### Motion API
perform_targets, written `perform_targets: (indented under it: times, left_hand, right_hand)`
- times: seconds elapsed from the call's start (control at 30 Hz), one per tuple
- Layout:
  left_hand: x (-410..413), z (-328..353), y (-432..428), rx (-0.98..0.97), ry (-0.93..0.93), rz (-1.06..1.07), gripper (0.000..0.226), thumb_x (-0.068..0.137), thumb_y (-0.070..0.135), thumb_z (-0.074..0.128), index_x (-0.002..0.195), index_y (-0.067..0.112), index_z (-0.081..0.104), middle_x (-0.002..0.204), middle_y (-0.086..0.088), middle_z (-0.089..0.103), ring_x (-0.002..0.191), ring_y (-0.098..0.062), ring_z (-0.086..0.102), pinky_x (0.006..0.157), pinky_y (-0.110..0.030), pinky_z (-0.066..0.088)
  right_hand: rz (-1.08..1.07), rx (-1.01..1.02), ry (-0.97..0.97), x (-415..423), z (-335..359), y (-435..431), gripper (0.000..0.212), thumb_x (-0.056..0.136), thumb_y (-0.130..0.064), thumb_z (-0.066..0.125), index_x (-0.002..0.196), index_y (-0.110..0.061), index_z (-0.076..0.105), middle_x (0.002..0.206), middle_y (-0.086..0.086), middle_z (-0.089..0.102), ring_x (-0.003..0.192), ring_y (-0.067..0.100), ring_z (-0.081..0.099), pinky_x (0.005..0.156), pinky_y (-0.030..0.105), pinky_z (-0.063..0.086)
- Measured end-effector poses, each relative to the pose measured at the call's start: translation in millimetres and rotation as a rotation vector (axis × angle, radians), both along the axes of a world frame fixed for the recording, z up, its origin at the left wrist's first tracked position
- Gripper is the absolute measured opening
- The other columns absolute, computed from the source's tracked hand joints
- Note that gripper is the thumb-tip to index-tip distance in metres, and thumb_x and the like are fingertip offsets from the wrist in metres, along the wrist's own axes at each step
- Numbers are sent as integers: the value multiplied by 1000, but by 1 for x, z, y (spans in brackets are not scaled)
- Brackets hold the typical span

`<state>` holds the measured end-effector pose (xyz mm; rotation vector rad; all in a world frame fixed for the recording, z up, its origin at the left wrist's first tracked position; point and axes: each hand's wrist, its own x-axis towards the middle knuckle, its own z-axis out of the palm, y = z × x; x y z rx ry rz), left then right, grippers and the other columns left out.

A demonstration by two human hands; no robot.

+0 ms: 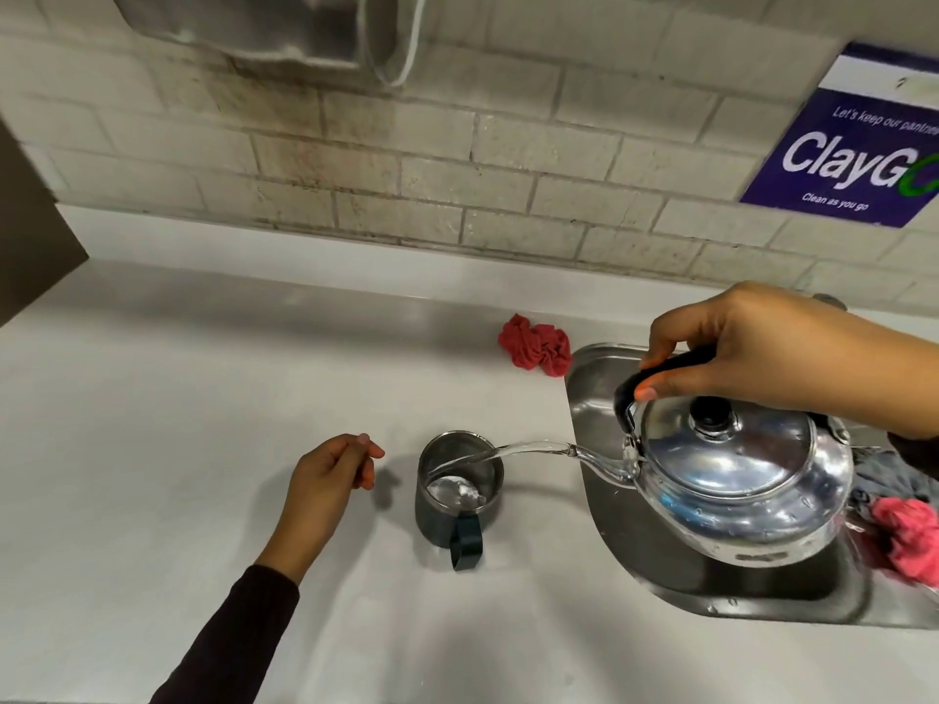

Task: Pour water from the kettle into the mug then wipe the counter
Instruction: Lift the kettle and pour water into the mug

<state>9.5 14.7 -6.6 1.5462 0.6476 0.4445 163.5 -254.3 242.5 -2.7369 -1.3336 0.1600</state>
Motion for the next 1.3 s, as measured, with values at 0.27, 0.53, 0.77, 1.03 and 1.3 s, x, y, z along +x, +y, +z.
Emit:
perform_targets:
  times: [0.27,0.53,0.77,1.03,1.3]
  left_hand:
    - [1,1,-1,-10,-3,-3,36,96,18,46,67,17,67,46,7,57,53,-8,52,57,-12,48]
    - [0,0,1,-4,-20,-4,36,96,18,46,67,17,67,46,8,57,49,-3,52,55,-11,48]
    - [-1,-2,1,-13,-26,-13,36,96,18,46,68,17,67,46,8,57,48,-2,53,55,-10,48]
    - [-1,-2,-1,-23,-23,-8,36,96,17,45,67,16,67,45,7,57,48,-3,53,55,-10,48]
    - [1,0,-2,-28,-25,-5,37,96,15,45,66,15,67,46,6,55,55,-14,50,55,-11,47]
  right_hand:
    - [-10,-55,6,-1,5,5,31,59,-72,59,75,-46,64,59,-15,64,54,1,55,44,23,39]
    - [-16,-119,6,-3,10,8,34,57,-73,57,78,-47,63,69,-27,62,64,-5,55,47,27,43]
    - [34,-145,-3,-4,12,11,33,57,-73,55,79,-48,61,76,-36,58,67,-9,54,43,22,38]
    - [67,-175,-34,-5,11,14,25,61,-71,58,77,-52,59,70,-41,55,66,-14,52,41,21,33]
    - [57,-185,-40,-6,13,15,20,65,-66,64,75,-49,60,66,-46,52,63,-21,49,42,20,28]
